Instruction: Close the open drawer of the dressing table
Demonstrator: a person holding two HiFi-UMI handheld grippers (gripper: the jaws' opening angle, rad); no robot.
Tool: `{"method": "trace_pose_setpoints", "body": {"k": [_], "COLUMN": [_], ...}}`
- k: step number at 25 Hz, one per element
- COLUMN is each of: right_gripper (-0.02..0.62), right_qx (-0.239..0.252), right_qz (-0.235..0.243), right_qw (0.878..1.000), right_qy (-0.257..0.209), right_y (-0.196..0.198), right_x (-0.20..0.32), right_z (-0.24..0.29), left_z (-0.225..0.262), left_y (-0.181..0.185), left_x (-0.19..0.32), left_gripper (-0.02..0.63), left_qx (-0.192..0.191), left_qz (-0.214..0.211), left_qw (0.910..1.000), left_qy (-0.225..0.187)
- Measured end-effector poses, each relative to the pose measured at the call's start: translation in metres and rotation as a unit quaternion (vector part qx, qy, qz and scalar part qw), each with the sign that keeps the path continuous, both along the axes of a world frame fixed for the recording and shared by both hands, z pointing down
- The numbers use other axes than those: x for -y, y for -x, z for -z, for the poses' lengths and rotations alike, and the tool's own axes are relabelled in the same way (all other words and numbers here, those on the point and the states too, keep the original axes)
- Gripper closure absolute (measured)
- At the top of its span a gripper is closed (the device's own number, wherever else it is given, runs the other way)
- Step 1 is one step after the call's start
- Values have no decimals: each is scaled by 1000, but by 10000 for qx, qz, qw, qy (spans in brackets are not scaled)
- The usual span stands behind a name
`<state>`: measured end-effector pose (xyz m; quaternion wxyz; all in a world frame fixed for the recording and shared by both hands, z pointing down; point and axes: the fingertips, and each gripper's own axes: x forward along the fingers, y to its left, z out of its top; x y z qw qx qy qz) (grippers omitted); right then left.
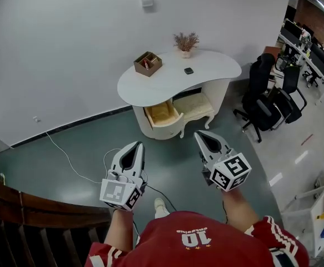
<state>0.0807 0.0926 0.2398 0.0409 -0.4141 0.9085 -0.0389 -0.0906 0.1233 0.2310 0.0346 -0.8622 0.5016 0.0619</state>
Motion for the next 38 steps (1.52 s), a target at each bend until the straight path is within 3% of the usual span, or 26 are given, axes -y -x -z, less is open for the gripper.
{"method": "trace_pose_setpoints", "body": {"k": [6, 12, 17, 18, 19, 24, 33, 38], "right_gripper": [591, 591, 585, 487, 436, 344, 353, 357], "right_qx": [94, -66, -158, -182, -194, -346, -365, -530], "right_qz": [-397, -502, -268, -162, -77, -177, -685, -740], "right_qw": [9991, 9985, 9992, 9994, 9996, 9992, 9960, 9932], "right_qy": [-110, -190, -263, -239, -215, -132, 445, 731], "right_y": [56, 78, 93, 97, 101, 102, 85, 85], "right_x": [54, 83, 94, 96, 98, 111, 133, 158], "right_z": [16, 19, 16, 14, 11, -5, -72, -112], "left_z": [7, -1, -5, -6, -6, -3, -31, -46], "left_y": [58, 95, 100, 100, 99, 89, 86, 77], "left_x": [56, 94, 109, 111, 112, 115, 126, 152], "left_gripper": [604, 604, 604, 604, 604, 604, 604, 604], "left_qx": [-56, -337, -348, -329, -305, -200, 54, 175], "left_qz": [-305, -336, -415, -423, -437, -615, -912, -1012], "left_qw": [9995, 9989, 9985, 9986, 9986, 9979, 9955, 9936], "left_qy": [-10, 22, 24, 18, 14, -23, 257, 462]}}
